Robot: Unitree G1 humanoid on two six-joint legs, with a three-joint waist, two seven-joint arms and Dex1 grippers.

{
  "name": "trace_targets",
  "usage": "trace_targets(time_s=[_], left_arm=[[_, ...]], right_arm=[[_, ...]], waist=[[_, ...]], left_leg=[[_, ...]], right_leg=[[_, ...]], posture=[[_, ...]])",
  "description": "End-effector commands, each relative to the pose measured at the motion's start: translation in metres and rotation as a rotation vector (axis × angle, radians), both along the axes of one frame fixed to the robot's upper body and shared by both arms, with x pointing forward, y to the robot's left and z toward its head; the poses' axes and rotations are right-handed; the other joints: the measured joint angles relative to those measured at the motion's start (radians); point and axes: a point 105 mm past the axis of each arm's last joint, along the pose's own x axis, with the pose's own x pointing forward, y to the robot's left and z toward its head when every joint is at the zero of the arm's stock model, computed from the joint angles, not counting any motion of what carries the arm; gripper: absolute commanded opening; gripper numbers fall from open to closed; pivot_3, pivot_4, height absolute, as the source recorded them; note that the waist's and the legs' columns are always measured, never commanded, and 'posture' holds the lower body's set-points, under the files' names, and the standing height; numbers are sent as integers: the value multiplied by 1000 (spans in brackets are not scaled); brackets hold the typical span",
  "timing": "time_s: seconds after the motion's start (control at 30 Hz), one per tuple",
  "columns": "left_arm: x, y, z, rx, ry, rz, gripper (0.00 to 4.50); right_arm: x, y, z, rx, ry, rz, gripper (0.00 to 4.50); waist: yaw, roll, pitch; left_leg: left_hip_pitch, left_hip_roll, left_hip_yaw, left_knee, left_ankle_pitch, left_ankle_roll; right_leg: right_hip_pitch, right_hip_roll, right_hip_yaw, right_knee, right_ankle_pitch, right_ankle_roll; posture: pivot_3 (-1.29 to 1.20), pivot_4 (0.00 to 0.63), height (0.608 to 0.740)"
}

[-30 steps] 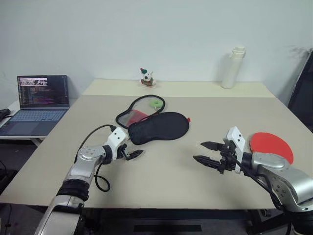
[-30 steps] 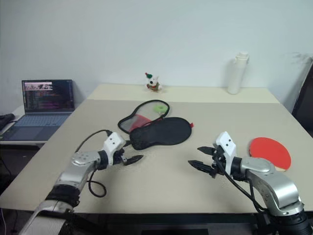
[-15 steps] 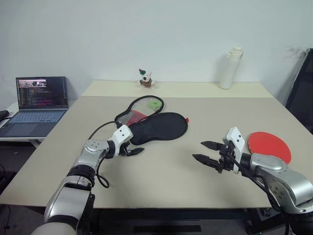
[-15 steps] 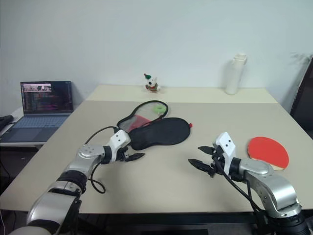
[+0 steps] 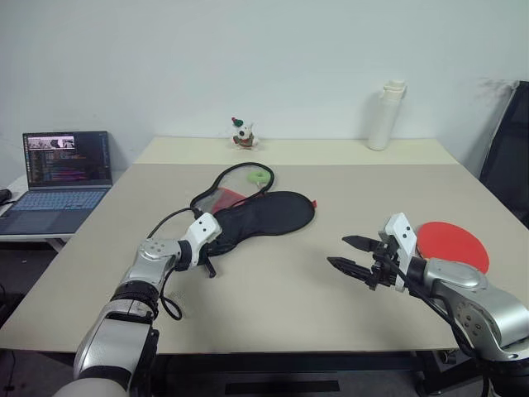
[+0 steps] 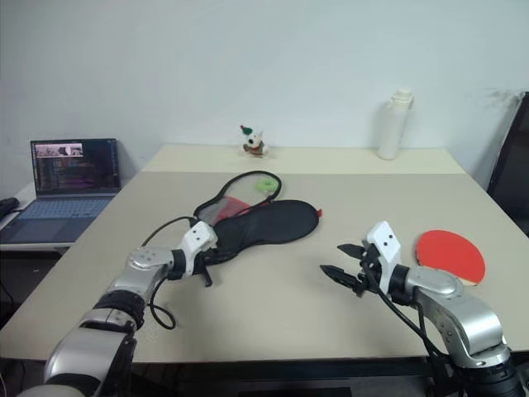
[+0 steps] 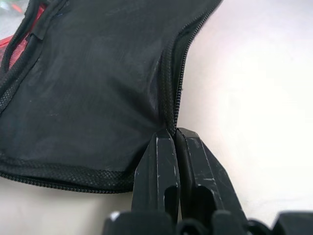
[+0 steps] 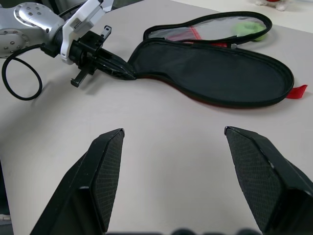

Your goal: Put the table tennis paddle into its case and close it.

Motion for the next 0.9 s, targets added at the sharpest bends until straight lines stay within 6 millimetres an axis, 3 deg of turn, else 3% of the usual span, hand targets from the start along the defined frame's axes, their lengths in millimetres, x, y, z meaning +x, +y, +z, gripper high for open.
trace_targets(time_s=[0.03,0.23,0.43,0.53,0.7,0.8,0.9], left_arm=[[-19,-39,-7,-109,79,-112,17],[-50,-100,9,-301,172,-136,17],[-53,-138,22,-393,201,-88,17],[-54,-145,23,-406,213,-93,730],[-54,-142,24,-385,179,-75,2502],[-76,-132,31,-397,209,-198,3556],[-84,-110,40,-403,194,-226,3556]], right_arm=[[0,-8,17,15,-65,-20,3605],[-2,-14,15,6,-56,-25,3605],[-2,-18,15,-7,-52,-29,3605],[-3,-18,15,-10,-50,-28,3605],[-4,-21,13,-8,-34,-40,3605],[-2,-22,7,5,17,-73,3605],[-1,-19,2,14,67,-87,3605]], waist=[[0,0,0],[16,0,0],[8,0,0],[1,0,0],[1,0,0],[0,0,0],[-5,1,0]], left_leg=[[0,0,0,0,0,0],[-3,-2,-6,1,0,0],[-2,-1,-6,2,0,0],[-2,-1,-6,1,0,0],[-2,0,-6,0,0,0],[-2,0,-6,0,0,0],[-2,1,-5,-1,0,0]], right_leg=[[0,0,0,0,0,0],[1,-2,-1,-5,1,1],[1,-1,0,-5,2,3],[1,0,0,-5,2,3],[1,1,0,-6,1,2],[1,1,0,-6,1,2],[0,1,2,-6,1,1]], posture=[[0,150,740],[0,150,740],[0,150,740],[0,150,740],[0,150,740],[0,150,740],[0,150,740]])
